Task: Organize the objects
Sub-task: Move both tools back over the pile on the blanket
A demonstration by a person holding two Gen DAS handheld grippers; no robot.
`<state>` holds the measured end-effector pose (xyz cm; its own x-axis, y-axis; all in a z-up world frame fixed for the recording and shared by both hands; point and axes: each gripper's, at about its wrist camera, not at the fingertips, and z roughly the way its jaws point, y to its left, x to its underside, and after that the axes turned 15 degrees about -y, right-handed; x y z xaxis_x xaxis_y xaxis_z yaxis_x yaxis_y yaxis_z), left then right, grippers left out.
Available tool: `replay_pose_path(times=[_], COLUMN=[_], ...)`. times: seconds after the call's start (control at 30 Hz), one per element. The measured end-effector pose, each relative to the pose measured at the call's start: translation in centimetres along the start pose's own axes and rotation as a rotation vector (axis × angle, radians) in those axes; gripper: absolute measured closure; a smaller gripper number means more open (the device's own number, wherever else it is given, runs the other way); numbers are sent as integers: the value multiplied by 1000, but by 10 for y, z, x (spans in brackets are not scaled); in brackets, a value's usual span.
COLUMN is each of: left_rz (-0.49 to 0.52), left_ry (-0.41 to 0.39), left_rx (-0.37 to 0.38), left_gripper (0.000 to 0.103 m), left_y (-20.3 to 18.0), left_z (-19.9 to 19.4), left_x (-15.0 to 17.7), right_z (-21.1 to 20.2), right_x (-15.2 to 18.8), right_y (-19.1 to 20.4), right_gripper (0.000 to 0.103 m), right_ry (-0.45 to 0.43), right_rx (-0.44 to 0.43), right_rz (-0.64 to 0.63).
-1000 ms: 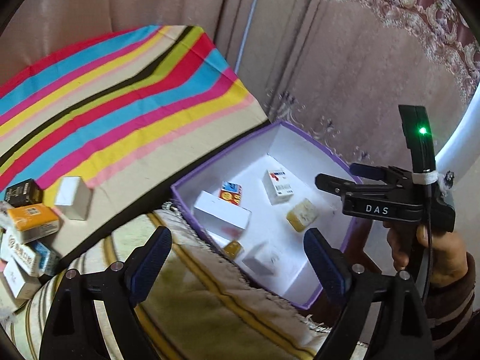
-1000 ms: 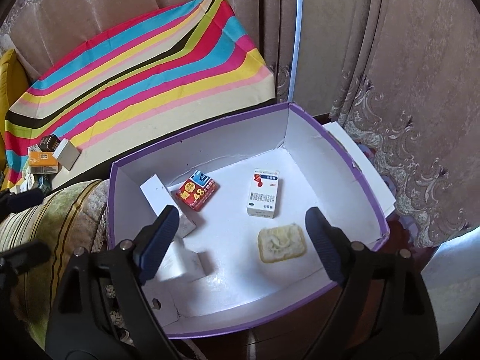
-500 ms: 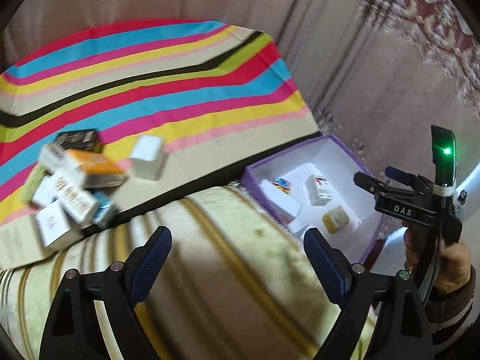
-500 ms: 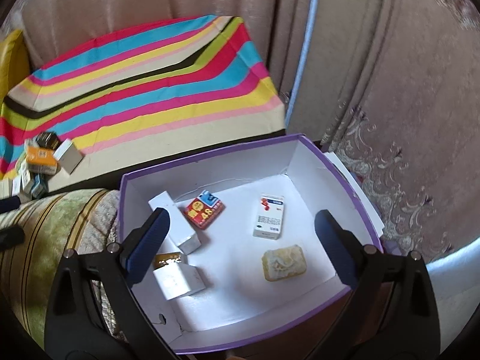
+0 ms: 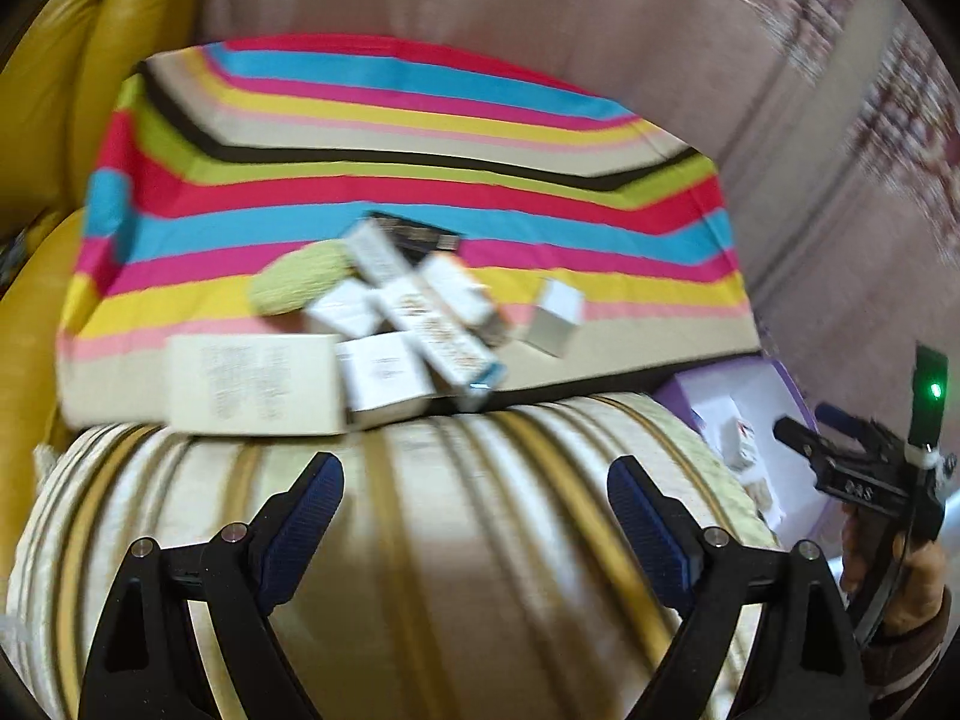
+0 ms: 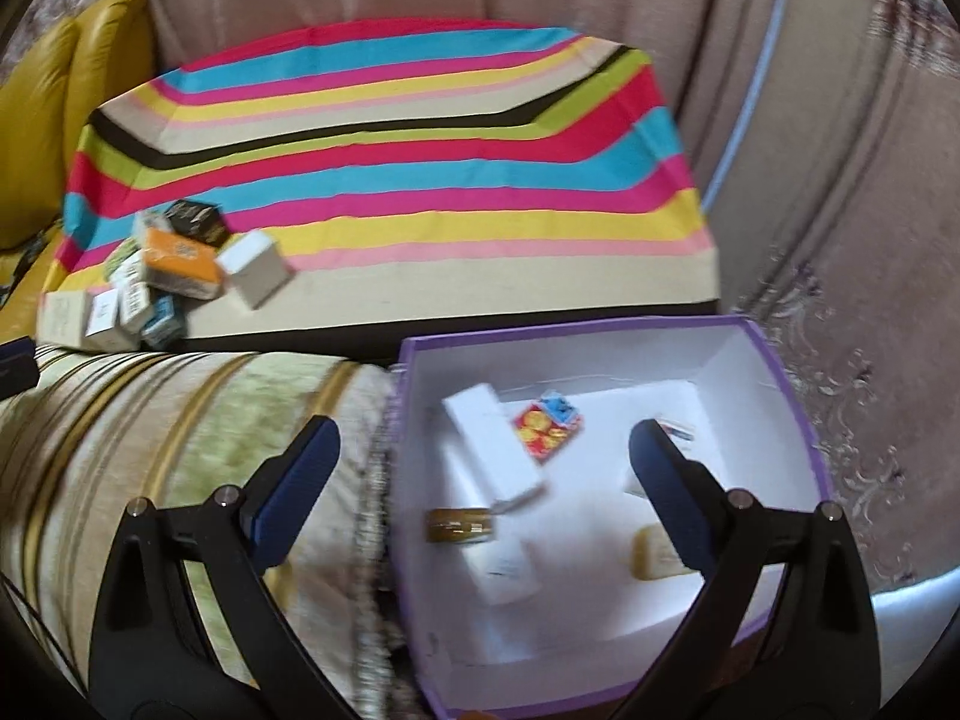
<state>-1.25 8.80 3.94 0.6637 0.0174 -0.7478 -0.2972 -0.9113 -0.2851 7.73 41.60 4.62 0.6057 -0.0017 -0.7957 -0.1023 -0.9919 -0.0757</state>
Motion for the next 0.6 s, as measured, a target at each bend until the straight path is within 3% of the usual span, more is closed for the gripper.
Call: replay_pose_path(times=[0.17,0.6], left_rz=[-56,-82], left_ry=[-5,75], left_rx=[-58,-182], left_gripper=[12,8], left_y=[34,66], left_z=[-7,24], left_x=[-2,-10], right_z=[5,37], right_x=[-2,-17], right_y=[22,70], right_gripper=[5,5], right_ry=[14,40], right_rx=[-158,-261], right_rz=[21,-100])
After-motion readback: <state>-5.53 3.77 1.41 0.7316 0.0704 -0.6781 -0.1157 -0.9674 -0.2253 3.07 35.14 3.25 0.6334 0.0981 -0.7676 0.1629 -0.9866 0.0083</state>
